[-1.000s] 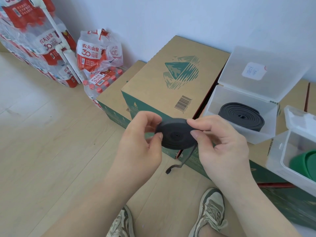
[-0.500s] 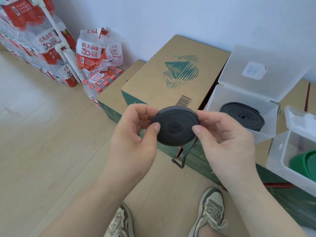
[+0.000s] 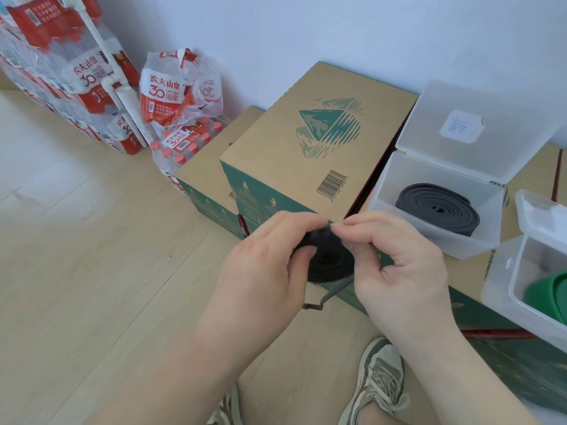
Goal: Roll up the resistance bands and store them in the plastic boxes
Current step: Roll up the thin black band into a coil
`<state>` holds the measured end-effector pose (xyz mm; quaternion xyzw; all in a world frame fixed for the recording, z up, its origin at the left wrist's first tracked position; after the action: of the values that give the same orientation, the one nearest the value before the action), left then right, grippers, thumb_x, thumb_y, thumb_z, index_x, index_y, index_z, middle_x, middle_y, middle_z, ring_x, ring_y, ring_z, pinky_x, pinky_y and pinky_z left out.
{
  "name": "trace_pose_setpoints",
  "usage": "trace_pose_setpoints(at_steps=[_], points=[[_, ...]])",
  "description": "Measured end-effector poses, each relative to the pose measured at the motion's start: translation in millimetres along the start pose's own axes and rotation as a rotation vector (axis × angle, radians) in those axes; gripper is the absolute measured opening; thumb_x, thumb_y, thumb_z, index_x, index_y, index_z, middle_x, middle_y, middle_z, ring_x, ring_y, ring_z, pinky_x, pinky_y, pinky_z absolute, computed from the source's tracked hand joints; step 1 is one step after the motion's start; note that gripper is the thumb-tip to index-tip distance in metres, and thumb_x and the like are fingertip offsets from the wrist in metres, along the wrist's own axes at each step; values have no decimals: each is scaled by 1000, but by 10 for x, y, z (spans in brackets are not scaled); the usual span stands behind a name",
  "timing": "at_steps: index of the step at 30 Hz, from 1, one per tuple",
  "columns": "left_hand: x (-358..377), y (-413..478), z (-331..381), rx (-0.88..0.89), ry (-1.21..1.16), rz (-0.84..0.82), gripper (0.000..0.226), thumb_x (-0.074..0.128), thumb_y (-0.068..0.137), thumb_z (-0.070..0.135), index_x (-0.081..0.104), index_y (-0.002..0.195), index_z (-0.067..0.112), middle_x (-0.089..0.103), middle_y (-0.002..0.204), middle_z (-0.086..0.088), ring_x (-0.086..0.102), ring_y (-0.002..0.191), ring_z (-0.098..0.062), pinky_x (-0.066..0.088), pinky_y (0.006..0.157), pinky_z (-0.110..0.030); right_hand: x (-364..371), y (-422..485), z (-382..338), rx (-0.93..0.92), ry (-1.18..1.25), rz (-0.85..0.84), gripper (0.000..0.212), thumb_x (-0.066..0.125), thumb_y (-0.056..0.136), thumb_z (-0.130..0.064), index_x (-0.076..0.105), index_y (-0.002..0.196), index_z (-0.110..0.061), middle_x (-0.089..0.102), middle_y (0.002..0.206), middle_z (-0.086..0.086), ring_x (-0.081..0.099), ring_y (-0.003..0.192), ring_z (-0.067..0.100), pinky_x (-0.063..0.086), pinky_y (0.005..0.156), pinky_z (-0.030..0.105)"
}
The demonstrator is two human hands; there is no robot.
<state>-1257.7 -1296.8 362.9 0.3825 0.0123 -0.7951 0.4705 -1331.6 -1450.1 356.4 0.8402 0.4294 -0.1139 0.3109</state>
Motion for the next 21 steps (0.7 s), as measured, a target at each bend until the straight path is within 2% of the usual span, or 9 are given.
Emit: trace_pose_setpoints(at_steps=[4, 6, 9, 11, 14, 17, 21], points=[[-55, 38, -3, -226, -264, 86, 37, 67, 92, -5, 67, 105, 28, 69, 98, 19, 65, 99, -4, 58, 76, -21, -36, 31, -39, 260, 178, 24, 33, 80, 85, -2, 77, 97, -32, 77, 98, -14, 72, 104, 11, 54, 93, 24], [-57, 58, -11, -302, -389, 128, 35, 66, 93, -6, 65, 103, 28, 70, 98, 17, 67, 95, -7, 59, 81, -28, -54, 56, -44, 337, 260, 21, 36, 77, 87, -3, 76, 101, -35, 78, 100, -16, 72, 104, 8, 54, 93, 20], [-41, 66, -32, -373, -514, 172, 38, 64, 94, -7, 62, 106, 29, 70, 98, 10, 69, 97, -16, 61, 89, -50, -72, 96, -78, 375, 366, 50, 38, 74, 90, 2, 75, 103, -34, 79, 99, -14, 74, 96, 6, 54, 83, 12], [-28, 69, -61, -418, -531, 155, 42, 64, 94, -7, 59, 112, 31, 68, 97, 12, 68, 97, -14, 61, 89, -48, -71, 93, -74, 377, 377, 62, 37, 74, 89, 3, 77, 100, -32, 79, 96, -13, 74, 91, 5, 53, 77, 9], [-24, 34, -29, -309, -318, 57, 44, 67, 93, -1, 57, 121, 31, 66, 105, 21, 64, 106, -2, 58, 90, -31, -43, 61, -28, 281, 263, 41, 36, 76, 86, 6, 80, 94, -29, 78, 91, -9, 73, 90, 11, 54, 80, 17], [-9, -1, 6, -37, -86, 16, 42, 68, 91, 3, 61, 129, 20, 67, 119, 11, 64, 115, -6, 57, 96, -35, -11, 22, -16, 134, 175, -1, 34, 74, 82, 17, 81, 89, -15, 77, 90, -4, 72, 89, 9, 53, 81, 14], [-21, 9, -10, 4, -13, -2, 38, 67, 92, 8, 61, 124, 28, 68, 114, 15, 65, 107, -6, 60, 84, -36, -4, 3, -1, 72, 147, -25, 34, 71, 83, 20, 82, 86, -12, 77, 92, -3, 73, 89, 12, 59, 80, 23]])
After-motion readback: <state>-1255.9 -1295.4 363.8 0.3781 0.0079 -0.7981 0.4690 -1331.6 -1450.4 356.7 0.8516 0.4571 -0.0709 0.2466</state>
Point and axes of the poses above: each hand's wrist, its own y-axis towards the middle knuckle, its own x-axis out of the palm, z = x × y, the point moved 1 cm from there along y, towards the middle knuckle
